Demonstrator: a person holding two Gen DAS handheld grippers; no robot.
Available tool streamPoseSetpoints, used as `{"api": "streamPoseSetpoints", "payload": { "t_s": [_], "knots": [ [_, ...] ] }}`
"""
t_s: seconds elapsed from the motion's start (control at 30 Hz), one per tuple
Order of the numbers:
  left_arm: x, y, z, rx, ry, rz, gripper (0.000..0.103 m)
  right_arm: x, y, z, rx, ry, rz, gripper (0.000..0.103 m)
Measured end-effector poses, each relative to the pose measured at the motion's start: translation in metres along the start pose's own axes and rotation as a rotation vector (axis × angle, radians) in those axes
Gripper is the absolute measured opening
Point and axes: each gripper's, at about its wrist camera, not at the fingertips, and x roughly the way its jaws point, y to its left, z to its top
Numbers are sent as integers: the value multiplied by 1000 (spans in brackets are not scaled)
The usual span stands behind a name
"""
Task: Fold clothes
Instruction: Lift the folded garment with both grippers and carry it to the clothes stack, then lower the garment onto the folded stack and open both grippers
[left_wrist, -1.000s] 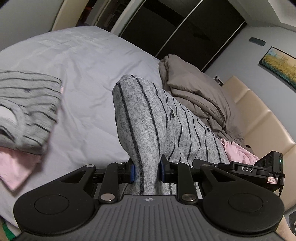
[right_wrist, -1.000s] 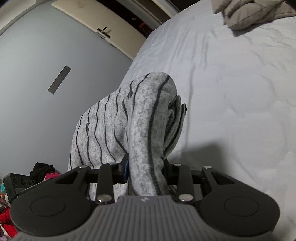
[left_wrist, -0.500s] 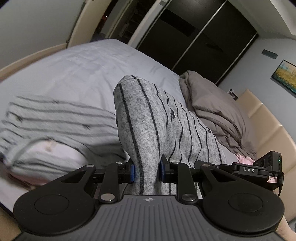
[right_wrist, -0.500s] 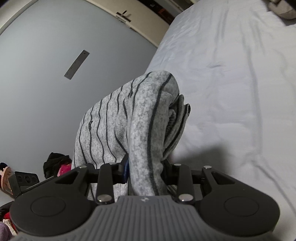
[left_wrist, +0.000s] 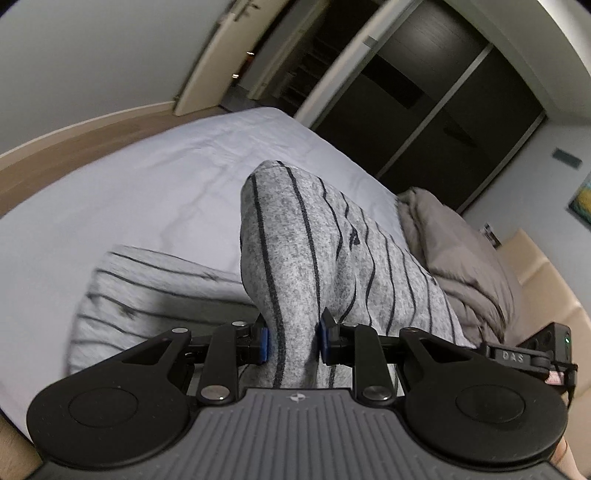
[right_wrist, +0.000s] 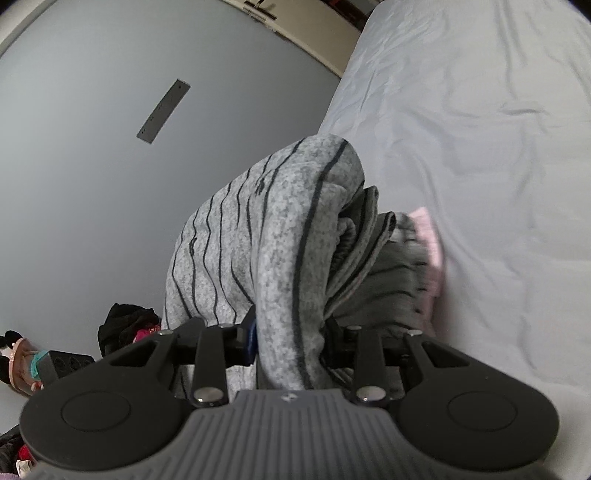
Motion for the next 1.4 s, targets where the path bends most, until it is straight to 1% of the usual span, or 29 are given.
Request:
{"api": "streamPoseSetpoints", "payload": {
  "t_s": [0.13, 0.2, 0.37, 0.5, 0.63, 0.73, 0.77, 0.8, 0.87, 0.9, 0.93, 1.03, 1.1, 1.2, 1.27, 1.33, 1.4],
  "knots": [
    [12, 28, 16, -37, 6, 31, 22, 37, 13, 10, -17, 32, -17, 36],
    [23, 42, 19, -59, 18, 45, 22, 54, 13, 14, -26, 41, -34, 36],
    [59, 67, 17, -77, 83, 101, 22, 88, -4, 18, -25, 62, -84, 35],
    [78, 78, 12, -69, 103, 109, 24, 103, -27, 20, 3, 66, -98, 36],
    [84, 85, 7, -90, 111, 107, 28, 110, -35, 23, -24, 74, -111, 37],
    [83, 81, 5, -50, 100, 130, 33, 113, -33, 21, -39, 73, -113, 39],
    [78, 78, 5, -41, 95, 142, 35, 112, -31, 21, -43, 73, -112, 42],
    [74, 75, 5, -32, 89, 155, 38, 109, -29, 21, -48, 72, -110, 43],
    [59, 69, 7, -7, 53, 196, 38, 98, -26, 17, -68, 58, -118, 46],
    [52, 66, 8, 3, 31, 215, 40, 91, -23, 16, -83, 42, -129, 51],
    [42, 63, 8, 13, -1, 231, 42, 84, -20, 14, -106, 21, -144, 54],
    [17, 52, 9, 26, -100, 254, 44, 60, -4, 9, -205, -53, -192, 54],
    [8, 44, 7, 34, -151, 261, 44, 46, 13, 3, -313, -128, -235, 54],
    [9, 25, 0, 92, -182, 294, 44, 38, 44, -8, -476, -232, -259, 53],
    [16, 12, -6, 136, -195, 325, 44, 43, 63, -17, -550, -280, -262, 53],
    [25, 3, -12, 171, -228, 342, 44, 57, 73, -25, -608, -297, -285, 52],
    [36, -2, -17, 198, -237, 350, 44, 77, 77, -32, -625, -290, -325, 51]
  ]
}}
